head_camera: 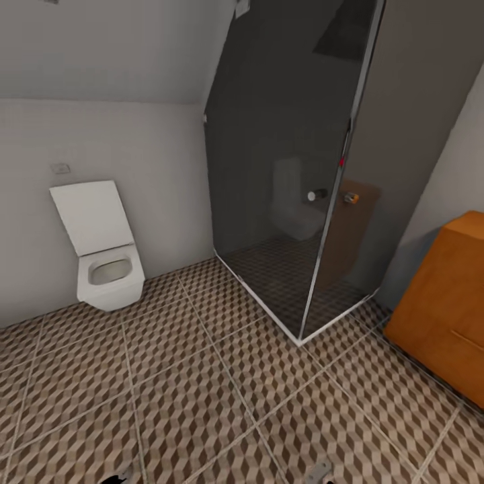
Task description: Take the four mousetraps from the cabinet in the bathroom and place them on the bathroom floor. Make sure all four end up on the same floor surface, and ensure that at least two of them are either under or directly next to the same bathroom sink.
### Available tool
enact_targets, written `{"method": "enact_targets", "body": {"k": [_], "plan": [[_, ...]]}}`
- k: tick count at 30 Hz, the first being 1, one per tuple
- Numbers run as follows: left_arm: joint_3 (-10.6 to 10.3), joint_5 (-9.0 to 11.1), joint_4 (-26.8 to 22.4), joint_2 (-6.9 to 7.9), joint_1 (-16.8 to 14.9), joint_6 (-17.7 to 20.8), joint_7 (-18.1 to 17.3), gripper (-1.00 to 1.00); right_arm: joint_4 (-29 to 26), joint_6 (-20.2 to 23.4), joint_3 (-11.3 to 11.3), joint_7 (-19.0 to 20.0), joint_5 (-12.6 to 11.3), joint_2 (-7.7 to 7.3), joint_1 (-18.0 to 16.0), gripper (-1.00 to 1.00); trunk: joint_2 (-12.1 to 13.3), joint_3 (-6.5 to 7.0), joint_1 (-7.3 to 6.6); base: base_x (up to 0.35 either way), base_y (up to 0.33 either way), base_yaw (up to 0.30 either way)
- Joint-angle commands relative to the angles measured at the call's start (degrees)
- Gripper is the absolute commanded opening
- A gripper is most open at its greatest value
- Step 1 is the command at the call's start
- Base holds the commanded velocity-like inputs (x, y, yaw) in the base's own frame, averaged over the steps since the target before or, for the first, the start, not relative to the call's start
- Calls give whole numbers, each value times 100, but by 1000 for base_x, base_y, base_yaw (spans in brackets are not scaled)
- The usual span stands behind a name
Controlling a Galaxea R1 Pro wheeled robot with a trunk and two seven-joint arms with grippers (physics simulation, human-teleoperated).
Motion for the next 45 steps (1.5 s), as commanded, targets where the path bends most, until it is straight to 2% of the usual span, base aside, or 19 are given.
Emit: {"method": "enact_targets", "body": {"k": [1,10,15,19,45], "plan": [[-49,0,1,-5,-5,43,38,-100,1,-18,49,-5,-68,4,-1,-100,-2,-5,-1,0,0,292],[-49,0,1,-22,0,46,37,-100,-1,-11,49,-5,-68,21,30,-100,-2,-5,-1,0,0,292],[-49,0,1,-12,3,42,37,-100,-6,-19,49,-6,-58,39,258,-100,-2,-5,-1,0,0,292],[-49,0,1,-28,1,45,37,-100,-9,-20,49,-10,-55,44,317,-100,-2,-5,-1,0,0,292],[-48,1,1,-33,2,50,37,-100,-27,-22,45,-6,-46,29,333,-100,-2,-5,-1,0,0,292]]}}
